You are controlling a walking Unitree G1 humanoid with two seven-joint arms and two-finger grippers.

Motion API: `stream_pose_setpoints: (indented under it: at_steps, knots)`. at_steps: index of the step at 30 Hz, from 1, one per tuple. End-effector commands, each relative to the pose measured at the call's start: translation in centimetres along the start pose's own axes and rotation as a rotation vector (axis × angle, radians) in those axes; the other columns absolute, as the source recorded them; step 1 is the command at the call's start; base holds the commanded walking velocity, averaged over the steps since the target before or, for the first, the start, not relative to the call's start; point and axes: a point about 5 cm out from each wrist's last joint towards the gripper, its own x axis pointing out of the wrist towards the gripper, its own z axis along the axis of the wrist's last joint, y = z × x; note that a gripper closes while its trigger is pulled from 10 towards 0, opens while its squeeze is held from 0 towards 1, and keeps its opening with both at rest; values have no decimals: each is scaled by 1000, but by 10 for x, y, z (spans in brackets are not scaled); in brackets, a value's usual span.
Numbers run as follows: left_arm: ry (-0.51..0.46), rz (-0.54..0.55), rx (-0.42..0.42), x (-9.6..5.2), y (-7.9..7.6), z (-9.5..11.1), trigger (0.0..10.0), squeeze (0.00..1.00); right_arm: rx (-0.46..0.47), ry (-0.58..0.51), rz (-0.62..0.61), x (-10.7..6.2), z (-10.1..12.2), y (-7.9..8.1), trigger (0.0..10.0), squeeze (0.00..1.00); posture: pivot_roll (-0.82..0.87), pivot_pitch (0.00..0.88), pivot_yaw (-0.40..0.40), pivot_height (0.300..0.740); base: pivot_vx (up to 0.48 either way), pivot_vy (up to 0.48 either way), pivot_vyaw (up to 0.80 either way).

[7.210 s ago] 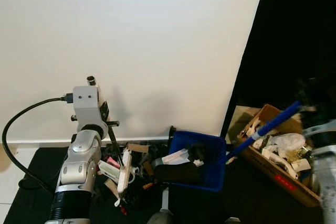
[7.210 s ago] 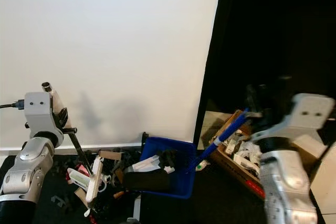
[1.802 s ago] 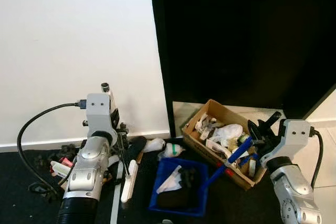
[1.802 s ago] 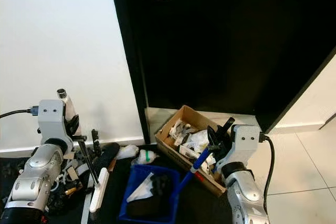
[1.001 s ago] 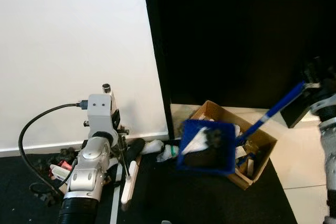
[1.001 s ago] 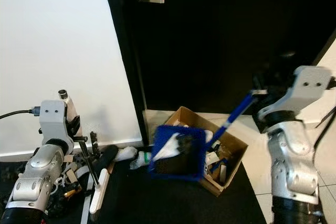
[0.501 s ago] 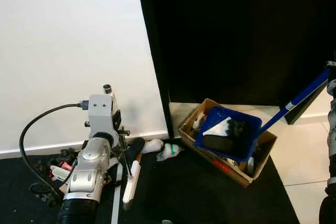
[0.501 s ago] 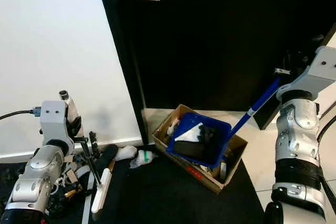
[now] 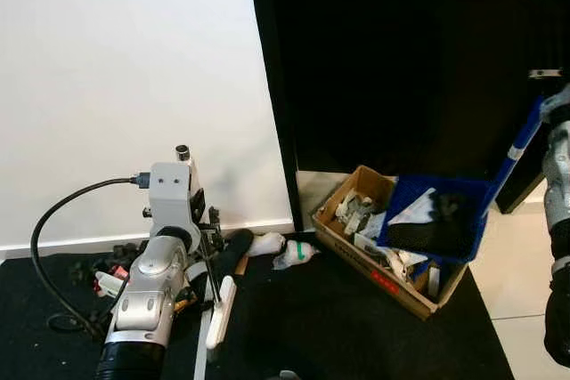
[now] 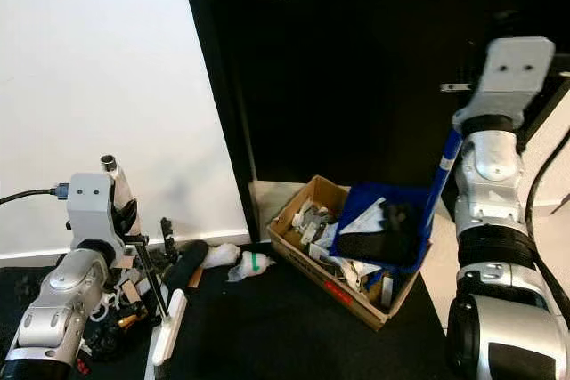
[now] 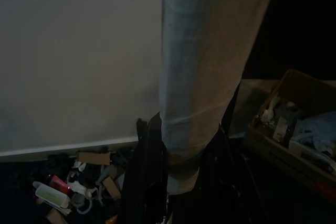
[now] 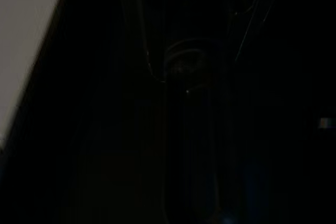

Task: Sweep floor

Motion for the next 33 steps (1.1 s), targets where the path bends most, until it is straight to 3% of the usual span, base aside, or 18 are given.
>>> stream_pose_setpoints:
  at_steps: [1,2,8,12,14,24,25,29,33]
  knots:
    - [-11,14,15,-3,3,2,10000,0,-28,-132,54,9,22,14,10000,0,84,172,100,740,0,0,0]
    - [-11,14,15,-3,3,2,10000,0,-28,-132,54,9,22,14,10000,0,84,172,100,740,0,0,0]
    - [-9,19,11,-8,4,1,10000,0,-165,-212,203,9,28,48,10000,0,94,181,91,740,0,0,0]
    - [-8,27,9,-10,5,0,10000,0,-218,-239,252,8,28,57,10000,0,98,183,82,740,0,0,0]
    - [-6,34,5,-12,6,-2,10000,0,-269,-282,340,3,28,73,10000,0,97,184,78,740,0,0,0]
    - [-4,36,-9,-14,2,-3,10000,0,-361,-398,521,-10,32,109,10000,0,89,191,62,740,0,0,0]
    - [-4,38,-14,-15,1,-4,10000,0,-411,-459,613,-18,33,120,10000,0,83,192,55,740,0,0,0]
    - [1,43,-19,-16,0,-6,10000,0,-401,-508,666,-24,37,123,10000,0,78,192,49,740,0,0,0]
    - [3,46,-25,-16,-1,-7,10000,0,-371,-505,647,-25,38,116,10000,0,71,189,46,740,0,0,0]
